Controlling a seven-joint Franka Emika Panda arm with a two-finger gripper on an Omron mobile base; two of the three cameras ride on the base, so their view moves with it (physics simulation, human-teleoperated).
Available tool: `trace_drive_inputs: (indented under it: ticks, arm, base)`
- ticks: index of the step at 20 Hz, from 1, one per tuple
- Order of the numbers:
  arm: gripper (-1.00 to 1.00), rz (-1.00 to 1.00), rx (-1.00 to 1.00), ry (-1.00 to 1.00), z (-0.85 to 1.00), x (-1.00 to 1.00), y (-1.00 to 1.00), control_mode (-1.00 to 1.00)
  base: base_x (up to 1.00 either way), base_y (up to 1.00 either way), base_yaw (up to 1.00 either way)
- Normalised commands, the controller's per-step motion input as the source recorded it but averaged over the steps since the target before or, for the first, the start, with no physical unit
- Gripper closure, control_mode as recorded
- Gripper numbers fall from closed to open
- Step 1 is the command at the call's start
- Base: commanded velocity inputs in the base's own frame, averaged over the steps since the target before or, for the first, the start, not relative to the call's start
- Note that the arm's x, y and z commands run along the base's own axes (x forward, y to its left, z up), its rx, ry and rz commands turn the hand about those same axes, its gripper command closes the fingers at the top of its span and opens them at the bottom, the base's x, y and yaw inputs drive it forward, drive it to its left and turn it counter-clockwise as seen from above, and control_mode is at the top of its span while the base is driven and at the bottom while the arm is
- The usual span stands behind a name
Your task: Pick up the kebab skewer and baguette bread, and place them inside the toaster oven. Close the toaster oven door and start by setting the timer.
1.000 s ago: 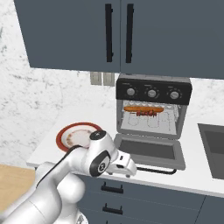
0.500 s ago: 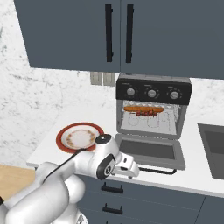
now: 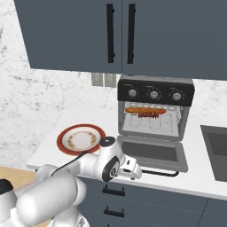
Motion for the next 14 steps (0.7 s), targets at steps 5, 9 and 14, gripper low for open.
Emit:
trace_drive_inputs:
  ticks: [5, 9, 14]
  arm:
    - [-1.00, 0.00, 0.02, -0.05, -0.05, 0.14, 0.00, -1.00]
    - [-1.00, 0.00, 0.01, -0.07, 0.00, 0.18, 0.00, -1.00]
    - [-1.00, 0.00, 0.02, -0.10, -0.01, 0.14, 0.00, -1.00]
  base:
    - [0.00, 0.00, 0.00]
    - [0.00, 0.00, 0.00]
    - [0.00, 0.00, 0.00]
